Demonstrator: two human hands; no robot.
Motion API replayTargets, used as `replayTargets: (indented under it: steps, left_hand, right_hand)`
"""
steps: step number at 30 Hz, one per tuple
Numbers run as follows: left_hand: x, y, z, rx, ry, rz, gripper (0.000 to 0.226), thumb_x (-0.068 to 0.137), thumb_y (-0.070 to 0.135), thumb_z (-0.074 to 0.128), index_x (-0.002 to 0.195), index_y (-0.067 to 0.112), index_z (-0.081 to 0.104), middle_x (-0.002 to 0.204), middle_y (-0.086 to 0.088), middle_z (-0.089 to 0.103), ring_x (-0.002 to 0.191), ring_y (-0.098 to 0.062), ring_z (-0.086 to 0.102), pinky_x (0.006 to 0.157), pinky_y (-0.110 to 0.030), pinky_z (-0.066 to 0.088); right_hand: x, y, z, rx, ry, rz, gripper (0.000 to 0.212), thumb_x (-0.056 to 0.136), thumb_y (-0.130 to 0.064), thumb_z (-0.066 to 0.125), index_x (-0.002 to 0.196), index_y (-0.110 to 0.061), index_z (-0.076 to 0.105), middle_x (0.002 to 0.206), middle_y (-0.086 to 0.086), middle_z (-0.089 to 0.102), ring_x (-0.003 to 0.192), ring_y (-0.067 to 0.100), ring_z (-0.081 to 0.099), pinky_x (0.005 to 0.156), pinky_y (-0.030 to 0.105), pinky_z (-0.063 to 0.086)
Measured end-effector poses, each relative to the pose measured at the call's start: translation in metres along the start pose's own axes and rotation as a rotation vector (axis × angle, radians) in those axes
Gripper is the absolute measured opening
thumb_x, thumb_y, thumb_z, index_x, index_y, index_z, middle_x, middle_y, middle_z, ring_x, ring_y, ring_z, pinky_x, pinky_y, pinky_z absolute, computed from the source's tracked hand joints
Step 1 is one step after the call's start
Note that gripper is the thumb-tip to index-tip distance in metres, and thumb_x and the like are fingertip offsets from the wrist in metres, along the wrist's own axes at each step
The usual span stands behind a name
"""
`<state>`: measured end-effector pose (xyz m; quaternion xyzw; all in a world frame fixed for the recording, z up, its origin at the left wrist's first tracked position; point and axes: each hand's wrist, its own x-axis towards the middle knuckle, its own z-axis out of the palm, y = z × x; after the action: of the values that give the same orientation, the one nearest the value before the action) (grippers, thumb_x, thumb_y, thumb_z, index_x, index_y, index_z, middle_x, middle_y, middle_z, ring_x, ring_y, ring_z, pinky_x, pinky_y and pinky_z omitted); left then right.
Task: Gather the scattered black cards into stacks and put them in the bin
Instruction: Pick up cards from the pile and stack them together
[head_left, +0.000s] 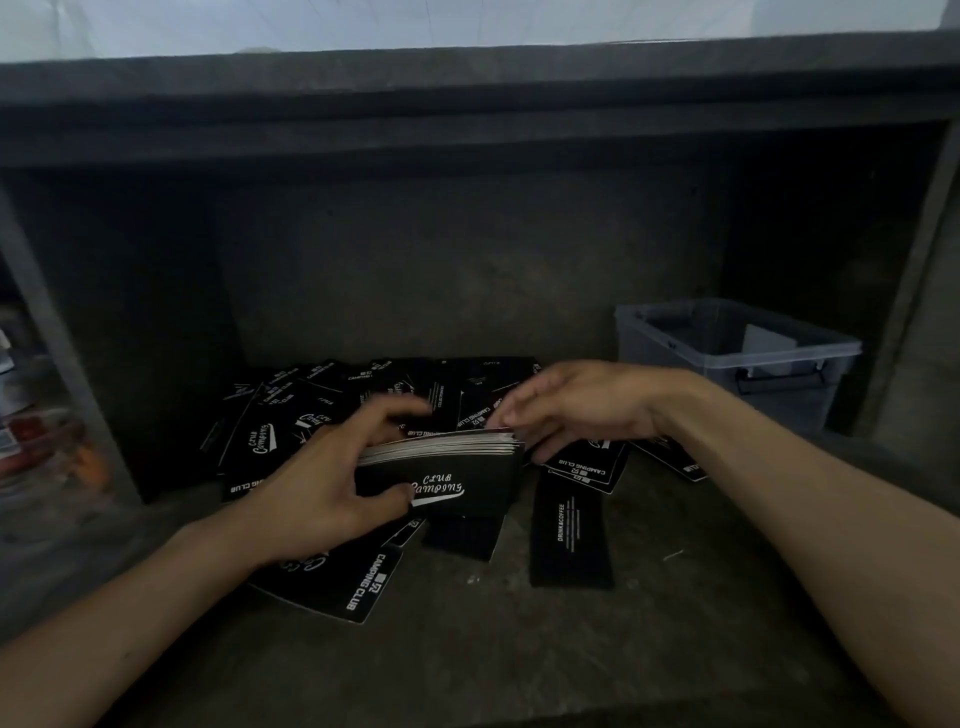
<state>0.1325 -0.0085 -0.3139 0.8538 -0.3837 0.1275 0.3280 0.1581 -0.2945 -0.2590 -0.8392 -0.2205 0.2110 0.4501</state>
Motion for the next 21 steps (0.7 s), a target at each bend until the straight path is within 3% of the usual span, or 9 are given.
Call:
replayTargets:
  steps: [2,4,6,8,10,13,15,18,21]
  left_hand:
    - [0.0,0.001,0.0,0.034,-0.011,0.036,0.044,0.083,0.034,0.067,0.125,0.043,0.056,0.108,0.017,0.073,0.095,-0.007,0.072,0.08,-0.028,0.059]
    - [0.001,0.003,-0.001,0.057,-0.008,0.04,0.04,0.083,0.035,0.066,0.121,0.044,0.059,0.106,0.018,0.073,0.092,-0.006,0.073,0.079,-0.026,0.059]
    - [0.001,0.005,-0.001,0.067,-0.008,0.034,0.04,0.083,0.036,0.065,0.121,0.045,0.058,0.105,0.02,0.073,0.091,-0.004,0.073,0.079,-0.026,0.058]
    - [0.001,0.005,-0.001,0.083,-0.007,0.034,0.038,0.082,0.037,0.065,0.119,0.044,0.059,0.105,0.02,0.074,0.091,-0.004,0.073,0.079,-0.027,0.058]
    - [0.001,0.006,-0.001,0.095,-0.012,0.036,0.035,0.083,0.038,0.065,0.116,0.043,0.06,0.103,0.02,0.074,0.089,-0.004,0.073,0.077,-0.027,0.058]
    - [0.001,0.006,-0.001,0.096,-0.005,0.034,0.033,0.082,0.038,0.065,0.115,0.04,0.061,0.101,0.019,0.074,0.087,-0.004,0.073,0.076,-0.026,0.057]
    - [0.001,0.005,-0.001,0.093,-0.005,0.036,0.032,0.083,0.037,0.066,0.115,0.037,0.063,0.101,0.019,0.074,0.088,-0.004,0.072,0.076,-0.025,0.057]
    - [0.001,0.005,-0.001,0.096,-0.006,0.053,0.029,0.083,0.036,0.066,0.112,0.033,0.064,0.098,0.017,0.073,0.087,-0.005,0.072,0.075,-0.026,0.057]
    - [0.002,0.003,0.0,0.097,0.016,0.075,0.033,0.081,0.035,0.067,0.113,0.029,0.065,0.103,0.015,0.068,0.092,-0.008,0.07,0.078,-0.026,0.055]
  right_hand:
    - [-0.002,0.002,-0.01,-0.146,0.196,-0.078,0.022,0.096,-0.012,0.056,0.114,-0.015,0.069,0.113,-0.002,0.072,0.108,0.011,0.065,0.09,0.025,0.052]
    - [-0.003,0.008,-0.019,-0.314,0.321,-0.143,0.032,0.087,-0.013,0.07,0.117,-0.021,0.068,0.113,-0.01,0.07,0.106,0.0,0.063,0.092,0.012,0.048]
    - [-0.001,0.014,-0.018,-0.486,0.258,-0.115,0.048,0.077,-0.019,0.081,0.121,-0.027,0.065,0.116,-0.017,0.065,0.106,-0.007,0.058,0.089,0.003,0.04]
    - [0.007,0.02,-0.015,-0.596,0.234,-0.066,0.055,0.072,-0.019,0.085,0.123,-0.026,0.064,0.116,-0.013,0.065,0.106,-0.001,0.058,0.089,0.009,0.041]
    - [0.012,0.021,-0.016,-0.602,0.255,-0.04,0.057,0.069,-0.018,0.086,0.121,-0.024,0.064,0.111,-0.007,0.067,0.102,0.005,0.06,0.085,0.015,0.045]
    - [0.01,0.02,-0.021,-0.643,0.264,-0.033,0.048,0.069,-0.02,0.086,0.114,-0.024,0.069,0.099,-0.01,0.066,0.087,-0.005,0.057,0.071,0.007,0.042]
    - [0.005,0.019,-0.027,-0.589,0.337,-0.1,0.033,0.072,-0.016,0.084,0.103,-0.021,0.073,0.087,-0.01,0.065,0.075,-0.009,0.056,0.065,0.004,0.04]
    - [-0.006,0.012,-0.037,-0.387,0.499,-0.233,0.021,0.076,-0.007,0.08,0.093,-0.012,0.07,0.083,0.003,0.066,0.07,0.006,0.058,0.064,0.01,0.043]
    - [-0.013,0.003,-0.038,-0.029,0.568,-0.317,0.038,0.078,0.006,0.073,0.11,-0.006,0.056,0.099,0.019,0.066,0.073,0.017,0.065,0.063,0.022,0.056]
